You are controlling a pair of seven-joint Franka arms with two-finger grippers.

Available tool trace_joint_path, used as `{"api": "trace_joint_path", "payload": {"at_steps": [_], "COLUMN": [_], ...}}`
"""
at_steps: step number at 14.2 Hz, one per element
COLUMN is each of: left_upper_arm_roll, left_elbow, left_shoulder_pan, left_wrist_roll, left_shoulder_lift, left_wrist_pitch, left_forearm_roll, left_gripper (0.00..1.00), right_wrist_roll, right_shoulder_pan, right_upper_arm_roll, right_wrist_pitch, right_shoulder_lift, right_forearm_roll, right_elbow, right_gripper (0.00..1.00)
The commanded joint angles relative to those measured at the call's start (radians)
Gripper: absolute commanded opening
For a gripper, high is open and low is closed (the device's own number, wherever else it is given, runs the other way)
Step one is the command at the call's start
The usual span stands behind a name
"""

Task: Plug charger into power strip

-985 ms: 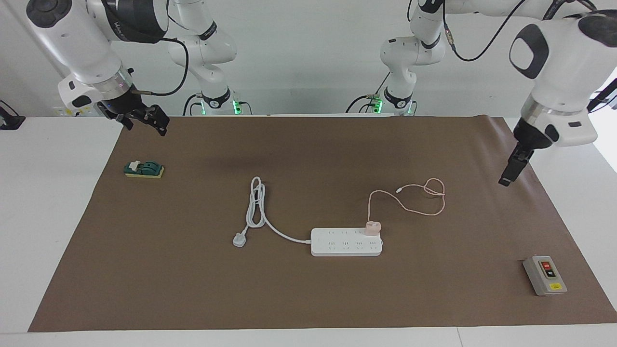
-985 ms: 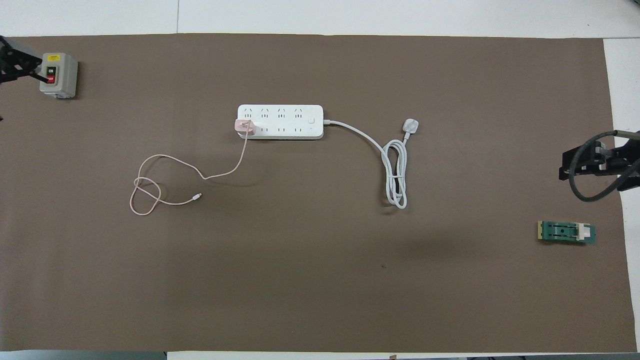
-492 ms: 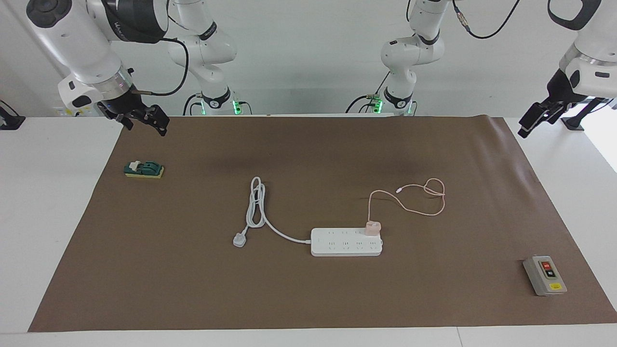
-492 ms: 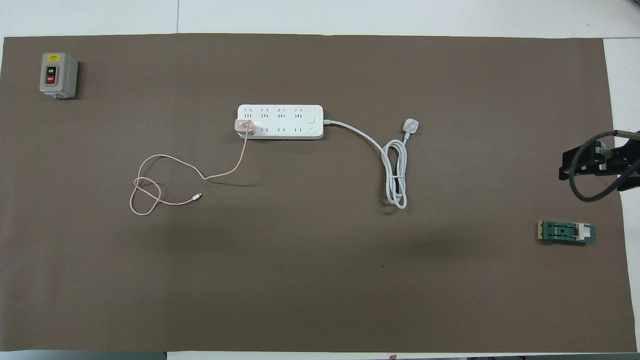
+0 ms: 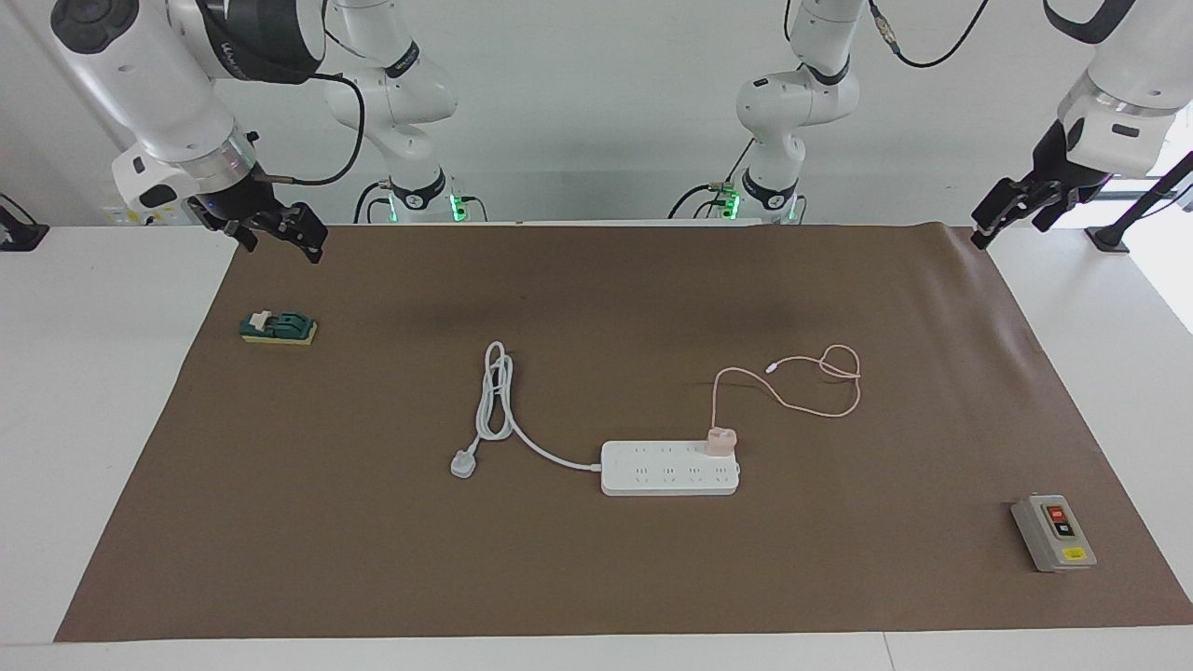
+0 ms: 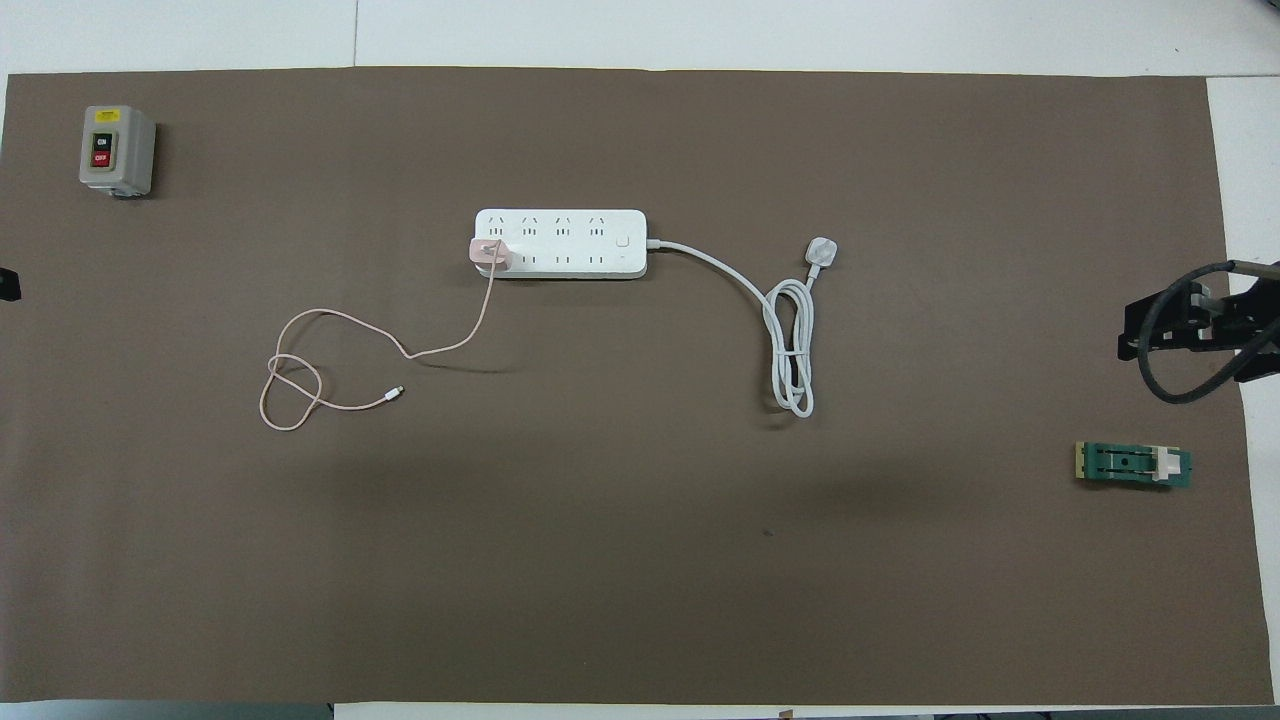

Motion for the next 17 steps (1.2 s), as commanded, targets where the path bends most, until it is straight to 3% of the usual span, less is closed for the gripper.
{"api": "trace_joint_path", "payload": {"at_steps": [1,6,17], "left_upper_arm_roll": [-0.021,-0.067,-0.076], "left_elbow": [-0.155,-0.258,-0.266], "left_shoulder_pan": [-0.019,-0.065,-0.065], "left_wrist_roll": [0.028,0.025,0.124], "left_shoulder_lift": [-0.093,-0.105,-0.104], "left_wrist_pitch": [0.073,0.162,0.201], "left_forearm_roll": [-0.04,-0.041,-0.059], "left_gripper": [1.0,1.0,1.0], "right_wrist_roll": [-0.022,-0.022,-0.022], "right_shoulder_pan": [-0.014,-0.014,-0.014], "right_upper_arm_roll": [0.005,0.005,0.005], "right_wrist_pitch": [0.01,0.01,0.01], "right_shoulder_lift": [-0.014,-0.015,-0.015], "right_forearm_roll": [0.015,0.015,0.015], "right_elbow": [-0.013,-0.013,-0.013], "right_gripper": [1.0,1.0,1.0]}}
